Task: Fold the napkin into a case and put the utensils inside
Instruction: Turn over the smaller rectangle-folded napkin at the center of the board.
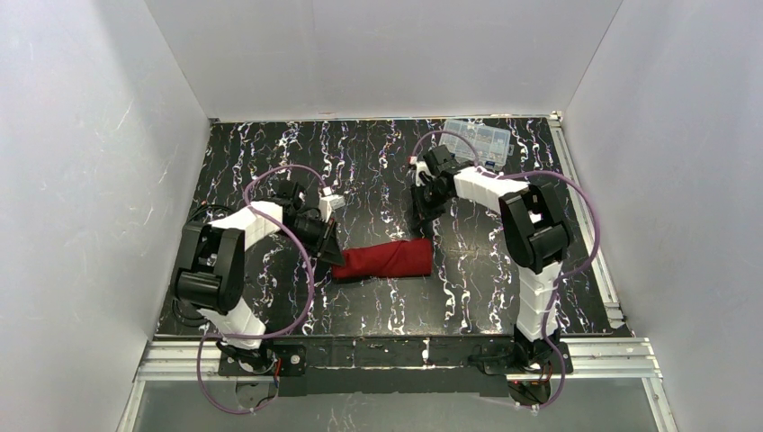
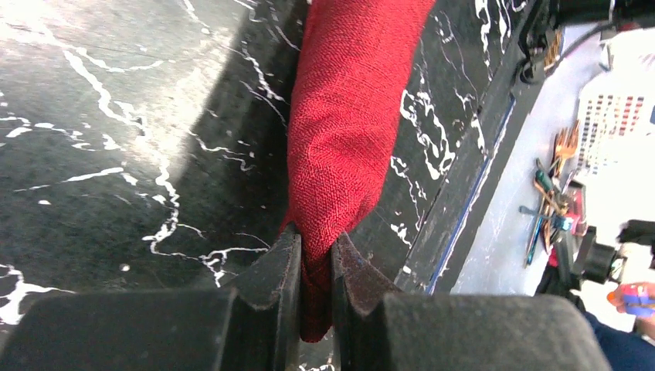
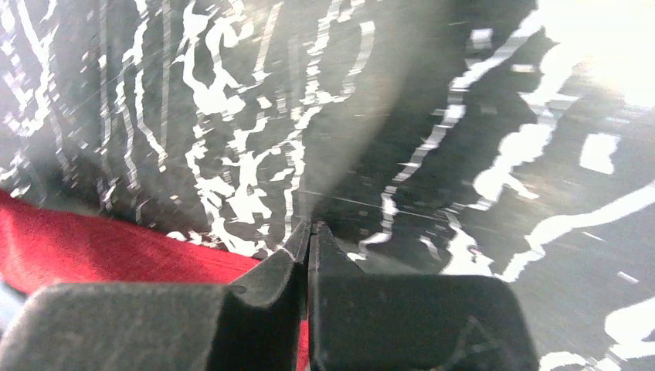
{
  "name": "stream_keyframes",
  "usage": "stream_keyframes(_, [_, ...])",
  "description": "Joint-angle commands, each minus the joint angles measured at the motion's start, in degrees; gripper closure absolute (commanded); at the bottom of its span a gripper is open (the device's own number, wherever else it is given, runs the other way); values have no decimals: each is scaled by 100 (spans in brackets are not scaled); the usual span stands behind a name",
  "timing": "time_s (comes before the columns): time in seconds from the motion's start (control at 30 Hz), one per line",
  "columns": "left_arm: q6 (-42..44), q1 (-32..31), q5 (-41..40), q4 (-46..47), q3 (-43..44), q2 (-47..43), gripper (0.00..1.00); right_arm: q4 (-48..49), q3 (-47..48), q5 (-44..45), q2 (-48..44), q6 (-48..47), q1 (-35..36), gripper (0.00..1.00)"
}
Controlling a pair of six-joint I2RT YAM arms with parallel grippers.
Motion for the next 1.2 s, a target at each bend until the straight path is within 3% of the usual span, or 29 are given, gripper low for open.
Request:
stream_keyframes(0.0, [-660, 45, -278, -117, 418, 326, 100, -116, 233, 1812, -642, 228, -15, 90])
stream_keyframes(0.13, [-605, 74, -218, -550, 737, 739, 100, 287, -42, 1372, -990, 507, -15, 91])
stream_keyframes(0.27, [-557, 138, -133, -683, 845, 913, 99, 1508, -660, -391, -1177, 922, -1, 90])
stream_keyframes(0.5, [-511, 341, -233, -1003, 985, 1018, 51, 2623, -904, -1682, -854, 1576, 318, 91])
stream_keyframes(0.6, [-366, 513, -259, -1360, 1197, 921, 18, 2856, -801, -1767, -733, 1767, 533, 92])
stream_keyframes(0.67, [-296, 656, -294, -1606, 1380, 804, 3, 2846, -737, -1733, -678, 1806, 618, 92])
stream_keyframes(0.97, [295, 940, -1700, -2186, 1888, 102, 2, 2382, -812, -1758, -1146, 1586, 653, 96])
stream_keyframes(1.17, [-20, 725, -885, -2232, 2032, 14, 21, 2425, -1444, -2671, -1370, 1893, 466, 99])
